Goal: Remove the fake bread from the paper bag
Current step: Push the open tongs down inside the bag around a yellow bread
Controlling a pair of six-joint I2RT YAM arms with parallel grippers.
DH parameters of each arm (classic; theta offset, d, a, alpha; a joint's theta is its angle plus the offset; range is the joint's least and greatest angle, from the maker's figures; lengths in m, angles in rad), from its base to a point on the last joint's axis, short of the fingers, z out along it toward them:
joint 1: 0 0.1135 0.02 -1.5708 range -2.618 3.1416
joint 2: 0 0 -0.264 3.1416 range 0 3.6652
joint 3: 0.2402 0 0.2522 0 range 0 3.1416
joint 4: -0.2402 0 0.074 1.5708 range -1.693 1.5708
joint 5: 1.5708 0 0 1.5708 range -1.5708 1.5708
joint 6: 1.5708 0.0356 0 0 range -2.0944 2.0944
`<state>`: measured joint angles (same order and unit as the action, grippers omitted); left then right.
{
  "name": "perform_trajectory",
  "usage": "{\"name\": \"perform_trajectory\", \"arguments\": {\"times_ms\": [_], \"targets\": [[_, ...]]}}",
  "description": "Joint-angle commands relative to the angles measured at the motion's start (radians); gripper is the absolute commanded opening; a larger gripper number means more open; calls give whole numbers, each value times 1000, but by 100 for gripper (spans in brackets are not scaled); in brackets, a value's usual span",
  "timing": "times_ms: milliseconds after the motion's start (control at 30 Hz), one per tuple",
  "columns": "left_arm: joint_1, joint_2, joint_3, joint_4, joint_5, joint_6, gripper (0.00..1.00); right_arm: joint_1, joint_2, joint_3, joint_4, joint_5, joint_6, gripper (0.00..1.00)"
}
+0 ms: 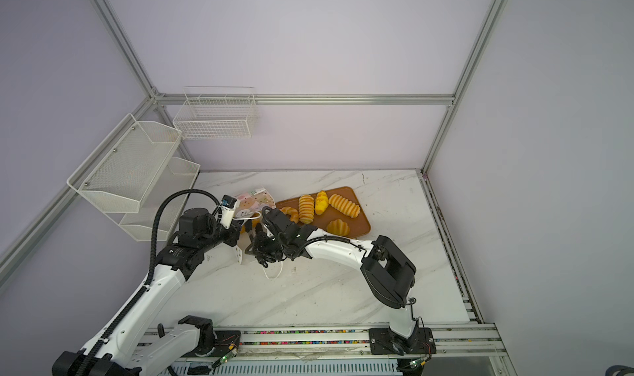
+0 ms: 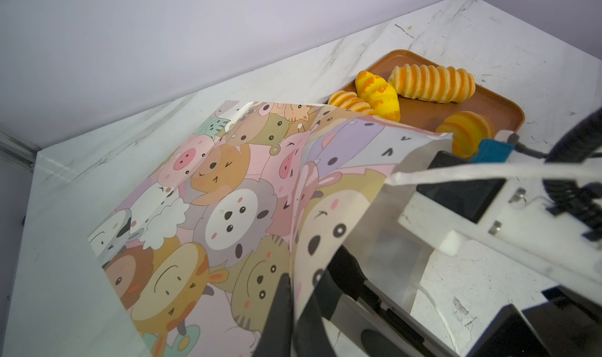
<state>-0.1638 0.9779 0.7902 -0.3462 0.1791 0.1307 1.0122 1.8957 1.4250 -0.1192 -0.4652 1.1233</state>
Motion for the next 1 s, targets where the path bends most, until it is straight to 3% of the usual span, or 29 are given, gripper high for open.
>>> {"name": "perform_trajectory", "arguments": {"times_ms": [0, 433, 967], "targets": [[3, -19, 26, 16, 26, -46, 0, -4, 27, 15, 87, -11, 55, 45], [3, -50, 7, 22, 62, -69, 0, -11, 74, -12, 236, -9, 170, 41], [1, -44, 3, 20, 107, -72, 0, -29, 140, 9, 267, -29, 203, 41]]}}
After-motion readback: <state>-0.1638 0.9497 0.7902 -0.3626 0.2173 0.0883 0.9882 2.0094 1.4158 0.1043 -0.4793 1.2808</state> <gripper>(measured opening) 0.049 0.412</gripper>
